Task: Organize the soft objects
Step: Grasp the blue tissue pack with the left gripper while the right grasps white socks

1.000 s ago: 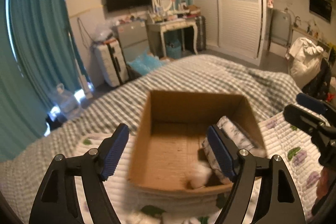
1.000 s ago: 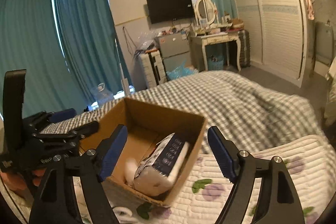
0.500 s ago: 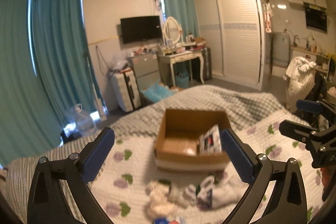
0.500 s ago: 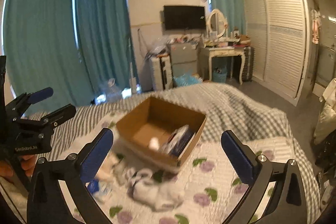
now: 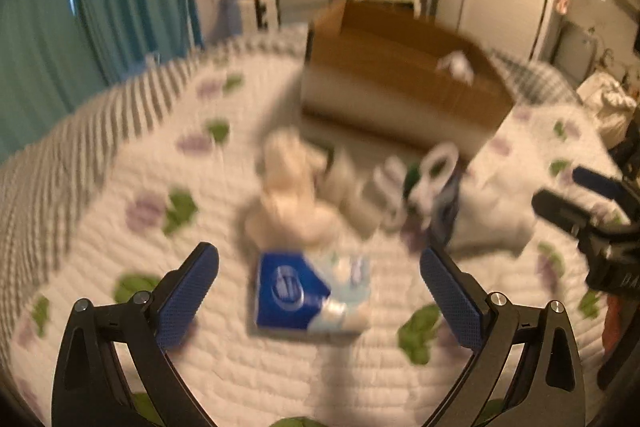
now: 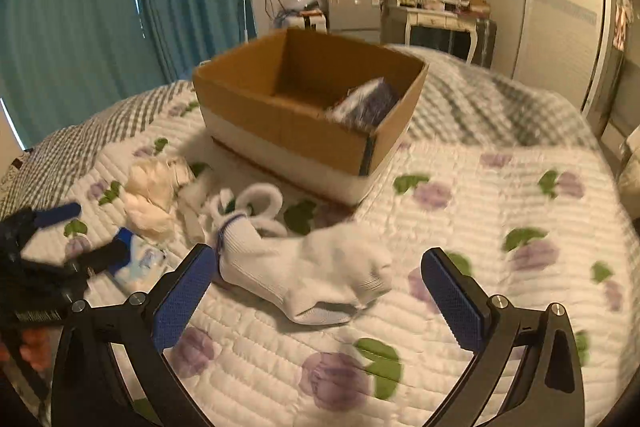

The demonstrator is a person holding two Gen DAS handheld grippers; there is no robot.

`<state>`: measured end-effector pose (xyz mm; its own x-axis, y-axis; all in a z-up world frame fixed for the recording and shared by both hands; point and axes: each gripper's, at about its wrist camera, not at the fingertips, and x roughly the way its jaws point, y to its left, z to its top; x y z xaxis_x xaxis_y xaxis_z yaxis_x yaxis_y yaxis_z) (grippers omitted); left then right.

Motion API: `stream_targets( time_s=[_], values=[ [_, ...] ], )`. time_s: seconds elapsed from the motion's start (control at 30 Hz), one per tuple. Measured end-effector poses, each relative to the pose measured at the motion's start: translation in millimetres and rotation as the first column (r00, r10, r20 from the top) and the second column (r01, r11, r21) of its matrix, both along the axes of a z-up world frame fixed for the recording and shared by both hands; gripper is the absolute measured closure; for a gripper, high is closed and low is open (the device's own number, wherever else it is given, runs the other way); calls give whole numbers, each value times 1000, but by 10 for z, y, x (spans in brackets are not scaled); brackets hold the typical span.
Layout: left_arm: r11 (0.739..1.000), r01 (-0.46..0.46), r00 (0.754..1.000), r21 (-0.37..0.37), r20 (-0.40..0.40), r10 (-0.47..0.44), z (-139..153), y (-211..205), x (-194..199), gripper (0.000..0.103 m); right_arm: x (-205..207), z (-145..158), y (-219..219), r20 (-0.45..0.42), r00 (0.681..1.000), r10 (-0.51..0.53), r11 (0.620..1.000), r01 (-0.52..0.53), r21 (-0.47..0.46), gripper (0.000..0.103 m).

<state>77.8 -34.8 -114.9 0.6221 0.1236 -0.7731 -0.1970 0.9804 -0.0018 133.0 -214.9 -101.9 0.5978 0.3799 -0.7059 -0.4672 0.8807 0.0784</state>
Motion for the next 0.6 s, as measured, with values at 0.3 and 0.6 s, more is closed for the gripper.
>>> stream_targets(
  time_s=[0.3,0.6],
  values=[
    [999,3,994,-43,-111,-8,-442,1,-21,1,164,-389,199,5,999,-37,996,37,-77,0],
    [997,8,991,-81,-134,-19,-505,19,-12,23,273,-586,179,-72,996,-61,994,54,-99,8]
  ],
)
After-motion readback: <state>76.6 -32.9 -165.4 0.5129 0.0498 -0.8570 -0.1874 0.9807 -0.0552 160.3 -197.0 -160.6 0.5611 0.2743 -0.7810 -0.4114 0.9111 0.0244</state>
